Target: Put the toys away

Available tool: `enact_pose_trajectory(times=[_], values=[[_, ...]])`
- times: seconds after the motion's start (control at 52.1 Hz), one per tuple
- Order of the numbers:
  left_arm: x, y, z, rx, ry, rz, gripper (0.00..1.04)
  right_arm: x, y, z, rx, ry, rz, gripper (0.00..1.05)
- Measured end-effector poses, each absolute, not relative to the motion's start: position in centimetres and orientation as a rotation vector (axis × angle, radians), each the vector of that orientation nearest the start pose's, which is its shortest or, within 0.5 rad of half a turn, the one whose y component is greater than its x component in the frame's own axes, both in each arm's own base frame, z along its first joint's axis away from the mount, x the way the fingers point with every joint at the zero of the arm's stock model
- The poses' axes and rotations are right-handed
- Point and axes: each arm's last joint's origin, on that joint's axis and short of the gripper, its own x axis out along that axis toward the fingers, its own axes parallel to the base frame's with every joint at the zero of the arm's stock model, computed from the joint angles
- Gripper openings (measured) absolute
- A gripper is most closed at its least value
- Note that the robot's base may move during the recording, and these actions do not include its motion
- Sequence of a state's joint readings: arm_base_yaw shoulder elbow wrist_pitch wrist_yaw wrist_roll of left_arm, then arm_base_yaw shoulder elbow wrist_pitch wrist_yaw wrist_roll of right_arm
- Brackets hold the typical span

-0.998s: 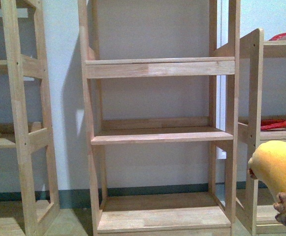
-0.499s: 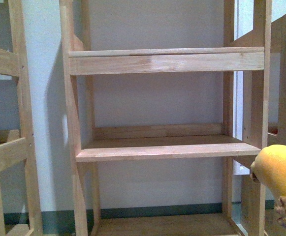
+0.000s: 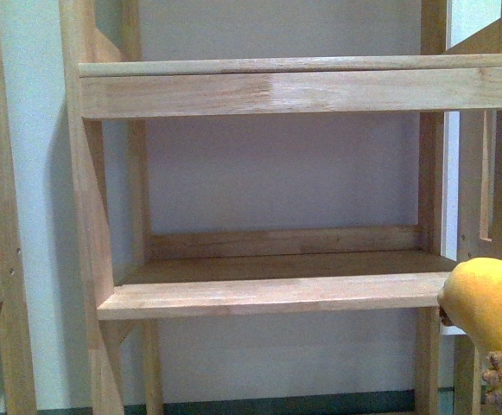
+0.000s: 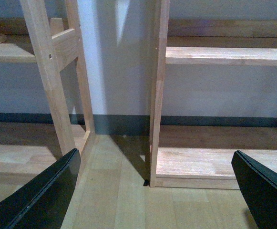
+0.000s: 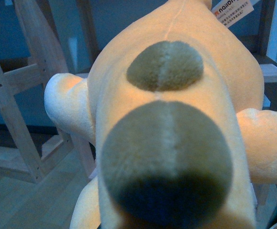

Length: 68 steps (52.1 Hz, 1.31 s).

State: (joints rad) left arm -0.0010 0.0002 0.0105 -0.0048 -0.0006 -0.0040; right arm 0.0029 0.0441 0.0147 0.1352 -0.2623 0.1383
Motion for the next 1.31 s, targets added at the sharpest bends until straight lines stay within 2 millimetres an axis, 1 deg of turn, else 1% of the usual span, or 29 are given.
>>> enact_pose_trajectory(times=[0.672, 0.71, 0.768, 0.825, 0.864, 0.883, 0.998, 1.036, 1.056, 1.113, 1.209, 1.248, 1.267, 1.286, 1.305], values=[[9.7, 0.0, 16.7, -0.004, -0.006, -0.001, 0.99, 9.8, 0.8, 17.8, 0.124, -0.086, 0.272, 0.08], [9.7, 0.0, 16.7, -0.004, -0.006, -0.001, 0.99, 9.9, 0.7, 17.7, 0.128, -0.040, 0.219, 0.08], [9.7, 0.0, 16.7, -0.004, -0.006, -0.001, 0.99, 10.0, 0.4, 18.3, 0.135, 0.016, 0.165, 0.08], [9.7, 0.0, 16.7, -0.004, -0.006, -0.001, 0.99, 10.3, -0.1, 20.0, 0.140, -0.002, 0.126, 0.08], [9.7, 0.0, 16.7, -0.004, -0.006, -0.001, 0.99, 10.5, -0.3, 21.7, 0.136, -0.044, 0.118, 0.08], [9.7, 0.0, 16.7, -0.004, -0.006, -0.001, 0.99, 10.7, -0.4, 23.1, 0.131, -0.084, 0.121, 0.08], [9.7, 0.0, 16.7, -0.004, -0.006, -0.001, 0.99, 11.8, -0.5, 29.2, 0.109, -0.209, 0.150, 0.08], [9.7, 0.0, 16.7, -0.004, -0.006, 0.000, 0.99, 12.1, -0.5, 30.1, 0.108, -0.220, 0.155, 0.08], [9.7, 0.0, 16.7, -0.004, -0.006, -0.001, 0.99, 12.4, -0.4, 31.0, 0.107, -0.229, 0.158, 0.08], [9.7, 0.0, 16.7, -0.004, -0.006, -0.001, 0.99, 13.1, -0.3, 32.6, 0.105, -0.243, 0.164, 0.08], [9.7, 0.0, 16.7, -0.004, -0.006, -0.001, 0.99, 14.6, 0.1, 36.0, 0.101, -0.276, 0.177, 0.08], [9.7, 0.0, 16.7, -0.004, -0.006, -0.001, 0.99, 15.0, 0.3, 36.8, 0.099, -0.284, 0.178, 0.08], [9.7, 0.0, 16.7, -0.004, -0.006, -0.001, 0.99, 15.4, 0.5, 37.7, 0.093, -0.293, 0.181, 0.08], [9.7, 0.0, 16.7, -0.004, -0.006, -0.001, 0.99, 15.6, 0.6, 38.1, 0.092, -0.297, 0.183, 0.08], [9.7, 0.0, 16.7, -0.004, -0.006, 0.000, 0.99, 16.0, 0.8, 38.9, 0.089, -0.305, 0.187, 0.08]])
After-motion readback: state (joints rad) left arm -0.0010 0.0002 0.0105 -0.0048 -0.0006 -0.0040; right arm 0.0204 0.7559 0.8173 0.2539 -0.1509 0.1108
